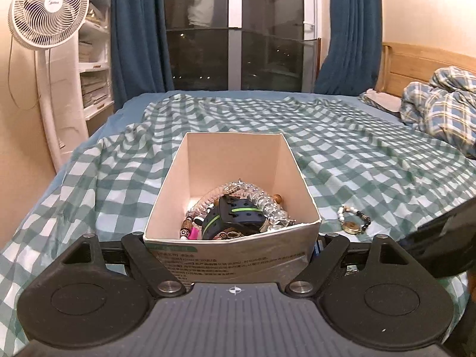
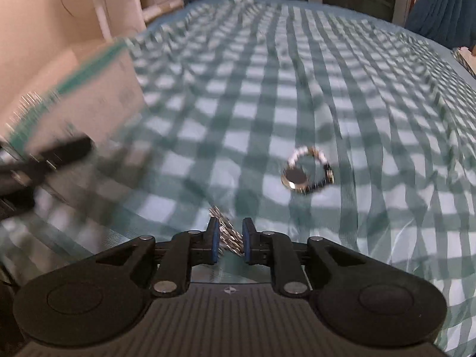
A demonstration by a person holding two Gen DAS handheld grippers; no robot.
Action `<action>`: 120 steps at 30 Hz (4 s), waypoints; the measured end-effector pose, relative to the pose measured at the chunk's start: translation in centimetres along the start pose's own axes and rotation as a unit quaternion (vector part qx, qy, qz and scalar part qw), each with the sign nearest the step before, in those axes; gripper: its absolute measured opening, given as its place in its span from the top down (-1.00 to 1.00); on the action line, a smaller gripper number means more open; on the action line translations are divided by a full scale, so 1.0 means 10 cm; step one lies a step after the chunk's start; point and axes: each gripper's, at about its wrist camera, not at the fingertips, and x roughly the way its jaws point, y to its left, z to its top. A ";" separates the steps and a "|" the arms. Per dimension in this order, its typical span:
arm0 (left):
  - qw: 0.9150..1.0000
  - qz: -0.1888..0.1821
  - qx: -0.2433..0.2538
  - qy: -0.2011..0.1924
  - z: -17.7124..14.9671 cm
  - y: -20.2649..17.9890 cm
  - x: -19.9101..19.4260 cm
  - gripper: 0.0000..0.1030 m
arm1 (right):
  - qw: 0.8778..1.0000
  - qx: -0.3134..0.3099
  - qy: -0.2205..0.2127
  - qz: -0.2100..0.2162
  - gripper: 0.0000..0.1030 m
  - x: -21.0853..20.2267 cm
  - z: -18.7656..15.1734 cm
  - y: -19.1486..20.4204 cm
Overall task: Organize jewelry
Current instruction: 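Grasp the silver chain with the right tool and lift it, then carry the silver chain with the right tool and drop it into the box, then reach the right tool to the bead watch bracelet and grasp its watch face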
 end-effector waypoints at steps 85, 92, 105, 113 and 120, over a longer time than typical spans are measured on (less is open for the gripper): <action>0.999 -0.029 0.027 0.018 -0.04 -0.18 0.24 -0.09 | 0.999 0.011 -0.042 -0.015 -1.00 0.26 0.24 -0.42; 0.999 -0.034 0.015 0.030 -0.03 -0.15 0.34 -0.09 | 1.000 -0.013 -0.011 -0.015 -1.00 0.63 0.34 -0.49; 0.998 -0.045 0.023 0.033 -0.03 -0.20 0.34 -0.09 | 0.997 0.069 -0.015 0.016 -1.00 0.55 0.36 -0.73; 0.998 -0.047 0.025 0.031 -0.03 -0.20 0.32 -0.09 | 0.983 0.158 -0.054 0.070 -1.00 0.24 0.41 -0.92; 0.998 -0.050 0.028 0.030 -0.03 -0.22 0.30 -0.09 | 0.992 0.120 -0.010 0.035 -1.00 0.35 0.34 -0.89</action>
